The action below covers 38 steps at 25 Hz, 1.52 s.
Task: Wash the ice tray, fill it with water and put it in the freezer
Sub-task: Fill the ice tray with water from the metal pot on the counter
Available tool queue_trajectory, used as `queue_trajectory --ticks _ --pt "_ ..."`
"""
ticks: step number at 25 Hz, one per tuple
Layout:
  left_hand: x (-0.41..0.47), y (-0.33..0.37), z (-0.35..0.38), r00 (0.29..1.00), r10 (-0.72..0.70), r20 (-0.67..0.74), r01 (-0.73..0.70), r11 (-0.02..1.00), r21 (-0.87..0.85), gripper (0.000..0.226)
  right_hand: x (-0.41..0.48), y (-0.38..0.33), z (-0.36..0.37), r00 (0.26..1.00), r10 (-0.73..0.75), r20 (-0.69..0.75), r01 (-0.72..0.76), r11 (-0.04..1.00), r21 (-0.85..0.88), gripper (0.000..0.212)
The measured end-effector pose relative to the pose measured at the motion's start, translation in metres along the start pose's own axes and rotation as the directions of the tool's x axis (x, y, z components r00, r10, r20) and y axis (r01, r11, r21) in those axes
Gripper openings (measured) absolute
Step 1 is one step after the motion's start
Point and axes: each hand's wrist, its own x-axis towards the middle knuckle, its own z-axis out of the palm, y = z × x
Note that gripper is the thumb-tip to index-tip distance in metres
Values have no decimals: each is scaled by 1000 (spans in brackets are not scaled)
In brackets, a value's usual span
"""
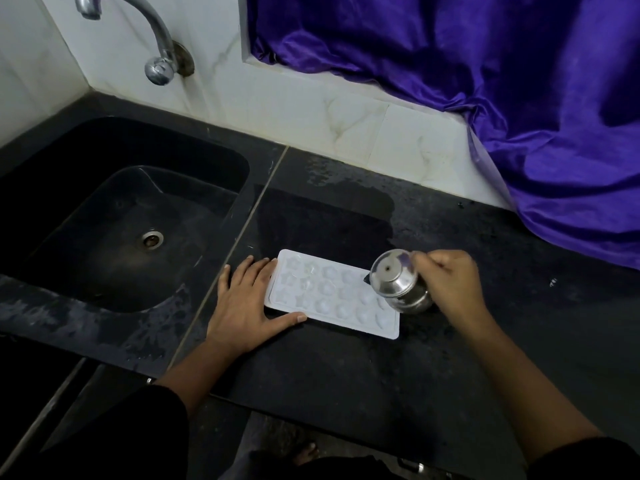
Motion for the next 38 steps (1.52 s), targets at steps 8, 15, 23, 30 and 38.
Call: queue_trajectory --ticks 8,15,23,30,38 --pt "0 1 -1 1000 2 7 -2 1000 4 120 -11 -5 -39 958 284 -32 -188 711 678 38" --pt "0 0 0 1000 7 5 -7 1000 8 118 0 -1 -35 997 -68 -32 67 997 -50 50" --pt "0 0 -1 1000 -1 6 1 1000 1 119 -5 -20 2 969 -216 124 245 741 -625 53" --pt "-1 0 -1 1000 -1 7 1 1000 -2 119 0 1 -14 992 -128 10 121 910 -397 52" --pt "0 0 -1 1000 -2 17 2 1000 0 119 -17 18 -50 953 298 -57 -204 769 607 38"
